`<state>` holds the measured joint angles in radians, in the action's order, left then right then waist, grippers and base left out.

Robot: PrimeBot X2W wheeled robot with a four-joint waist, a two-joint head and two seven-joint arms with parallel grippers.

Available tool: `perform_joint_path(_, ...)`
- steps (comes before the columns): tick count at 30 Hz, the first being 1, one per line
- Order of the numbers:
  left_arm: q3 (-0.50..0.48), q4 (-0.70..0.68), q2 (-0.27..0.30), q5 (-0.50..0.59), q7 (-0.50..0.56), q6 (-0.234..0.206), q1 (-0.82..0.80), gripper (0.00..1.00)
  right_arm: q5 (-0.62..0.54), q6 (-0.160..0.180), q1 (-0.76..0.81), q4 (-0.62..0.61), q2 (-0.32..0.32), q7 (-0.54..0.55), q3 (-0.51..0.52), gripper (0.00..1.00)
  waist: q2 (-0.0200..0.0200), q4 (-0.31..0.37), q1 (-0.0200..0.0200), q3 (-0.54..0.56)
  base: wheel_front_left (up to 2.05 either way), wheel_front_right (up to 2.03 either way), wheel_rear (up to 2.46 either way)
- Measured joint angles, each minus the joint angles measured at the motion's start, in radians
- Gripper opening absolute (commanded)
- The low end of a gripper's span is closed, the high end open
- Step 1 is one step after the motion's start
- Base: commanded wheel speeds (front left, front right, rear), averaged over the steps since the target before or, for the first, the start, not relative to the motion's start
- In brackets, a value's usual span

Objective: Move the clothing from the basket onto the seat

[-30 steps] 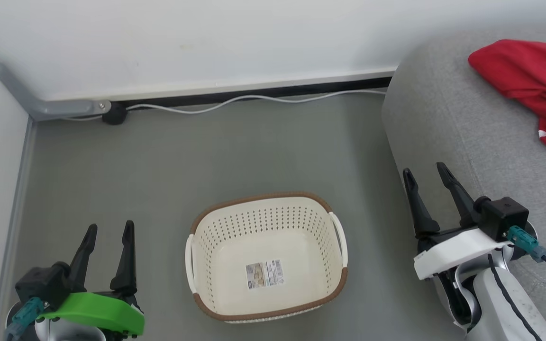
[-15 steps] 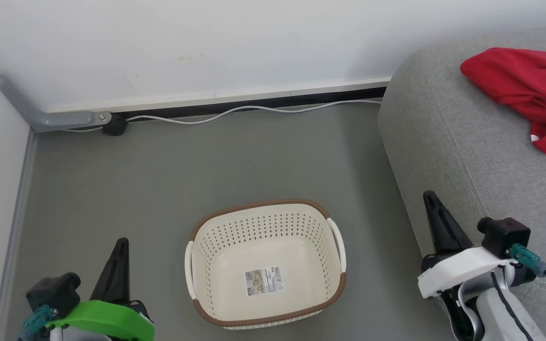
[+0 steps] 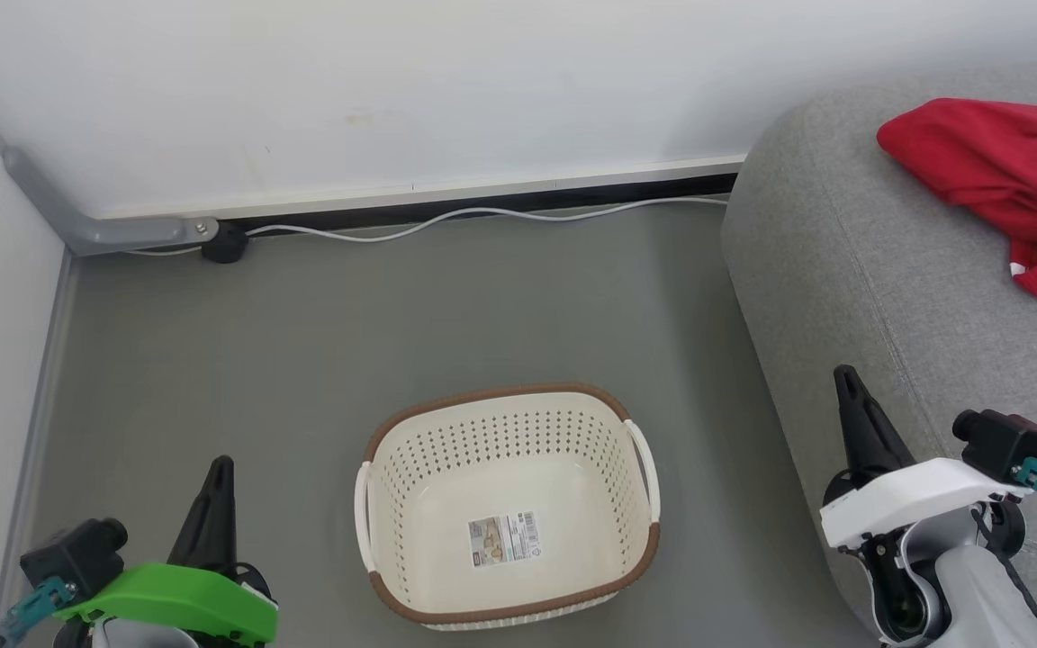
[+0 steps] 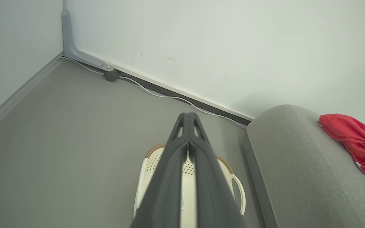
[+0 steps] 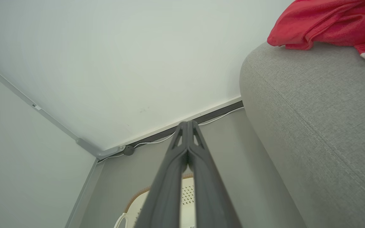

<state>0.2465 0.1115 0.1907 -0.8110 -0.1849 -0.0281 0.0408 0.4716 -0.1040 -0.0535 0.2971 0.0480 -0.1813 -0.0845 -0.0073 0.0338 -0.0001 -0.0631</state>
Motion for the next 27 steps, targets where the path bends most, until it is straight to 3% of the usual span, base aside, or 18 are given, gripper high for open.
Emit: perform_joint_path(27, -0.090, 0.044, -0.034, -0.280, 0.089, 0.040, -0.005, 0.00, 0.363, -0.001, -0.001, -0.001, -0.003, 0.107, 0.078, 0.00, 0.0000, -0.010, 0.0000, 0.020, 0.00, 0.00, 0.00)
